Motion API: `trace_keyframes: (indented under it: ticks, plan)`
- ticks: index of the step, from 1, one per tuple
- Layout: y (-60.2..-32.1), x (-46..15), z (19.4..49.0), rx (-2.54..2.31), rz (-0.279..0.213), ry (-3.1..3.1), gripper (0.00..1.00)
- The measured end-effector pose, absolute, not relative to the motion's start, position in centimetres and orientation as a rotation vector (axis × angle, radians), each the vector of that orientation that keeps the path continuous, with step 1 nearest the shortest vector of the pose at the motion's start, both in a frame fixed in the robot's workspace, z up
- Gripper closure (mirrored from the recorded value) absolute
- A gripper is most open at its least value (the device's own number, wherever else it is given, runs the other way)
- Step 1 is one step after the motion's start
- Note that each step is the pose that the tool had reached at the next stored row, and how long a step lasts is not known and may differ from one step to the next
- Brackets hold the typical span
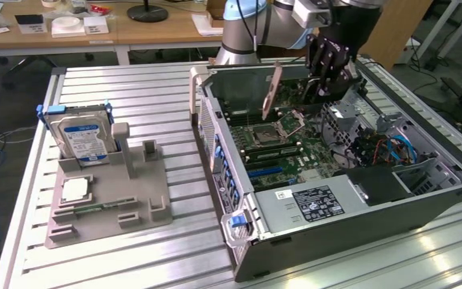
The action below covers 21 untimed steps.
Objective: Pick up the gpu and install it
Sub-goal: 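Insert the gpu into the slot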
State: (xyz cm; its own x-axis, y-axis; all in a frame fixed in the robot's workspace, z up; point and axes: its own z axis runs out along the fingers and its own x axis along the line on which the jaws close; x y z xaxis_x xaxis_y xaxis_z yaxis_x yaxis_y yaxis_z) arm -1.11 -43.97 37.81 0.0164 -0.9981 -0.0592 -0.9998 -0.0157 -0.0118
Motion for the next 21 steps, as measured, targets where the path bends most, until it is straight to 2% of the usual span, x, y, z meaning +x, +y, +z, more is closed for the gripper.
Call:
trace_keyframes:
  ticks: [21]
  plan:
    - [-44.0, -2.4, 34.1, -2.185, 0.052, 2.186, 0.72]
